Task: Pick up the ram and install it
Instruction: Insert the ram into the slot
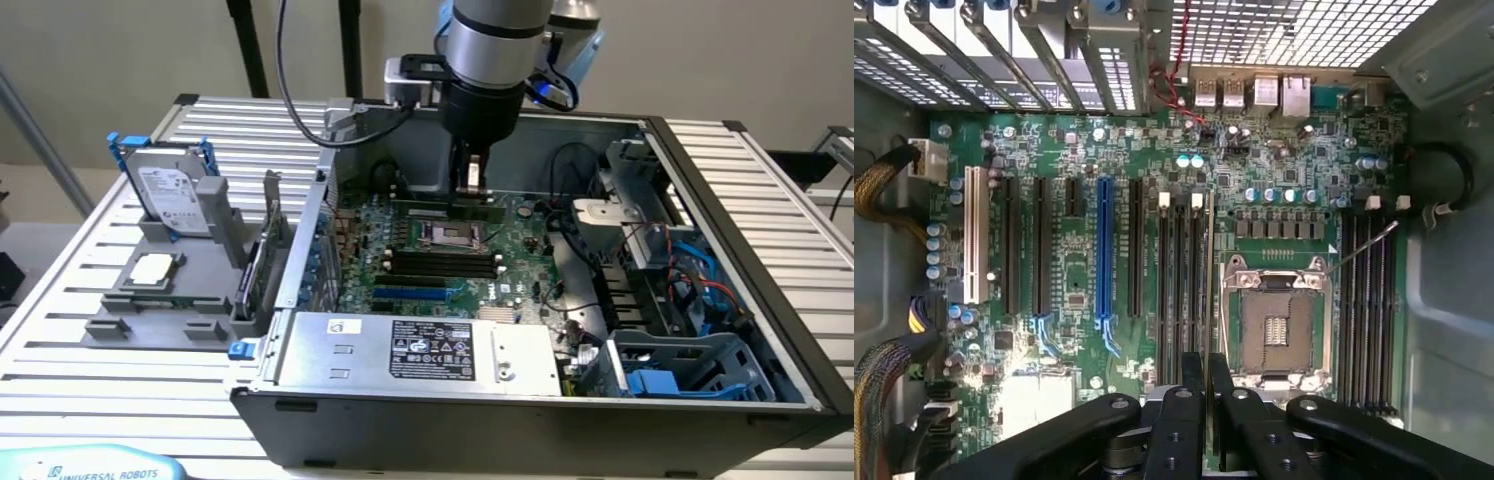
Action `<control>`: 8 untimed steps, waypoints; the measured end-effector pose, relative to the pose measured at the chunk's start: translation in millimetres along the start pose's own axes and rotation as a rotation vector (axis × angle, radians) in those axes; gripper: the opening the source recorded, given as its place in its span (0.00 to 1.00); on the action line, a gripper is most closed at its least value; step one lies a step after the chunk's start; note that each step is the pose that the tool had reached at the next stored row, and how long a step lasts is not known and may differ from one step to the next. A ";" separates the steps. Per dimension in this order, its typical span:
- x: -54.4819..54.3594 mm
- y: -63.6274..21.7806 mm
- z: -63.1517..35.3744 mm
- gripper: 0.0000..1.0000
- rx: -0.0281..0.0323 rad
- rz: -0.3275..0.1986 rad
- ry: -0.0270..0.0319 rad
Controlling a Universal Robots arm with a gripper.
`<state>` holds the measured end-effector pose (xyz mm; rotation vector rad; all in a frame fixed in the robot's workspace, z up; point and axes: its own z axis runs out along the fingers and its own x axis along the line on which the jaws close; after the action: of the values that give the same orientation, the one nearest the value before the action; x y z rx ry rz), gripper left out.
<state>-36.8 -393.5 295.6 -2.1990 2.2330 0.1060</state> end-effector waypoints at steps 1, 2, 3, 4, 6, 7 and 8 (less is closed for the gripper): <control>0.8 -0.2 1.7 0.13 0.0000 0.000 0.0001; 1.4 -0.5 3.5 0.13 -0.0001 0.000 0.0002; 1.8 -0.7 5.3 0.13 0.0000 0.000 0.0001; 2.5 -1.3 8.9 0.13 0.0000 0.000 0.0000; 3.1 -2.0 12.5 0.13 0.0000 0.000 0.0001; 3.5 -2.3 14.2 0.13 0.0000 0.000 0.0001; 3.7 -2.6 16.0 0.13 0.0000 0.000 0.0001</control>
<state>-35.0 -396.4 279.4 -2.1990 2.2332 0.1059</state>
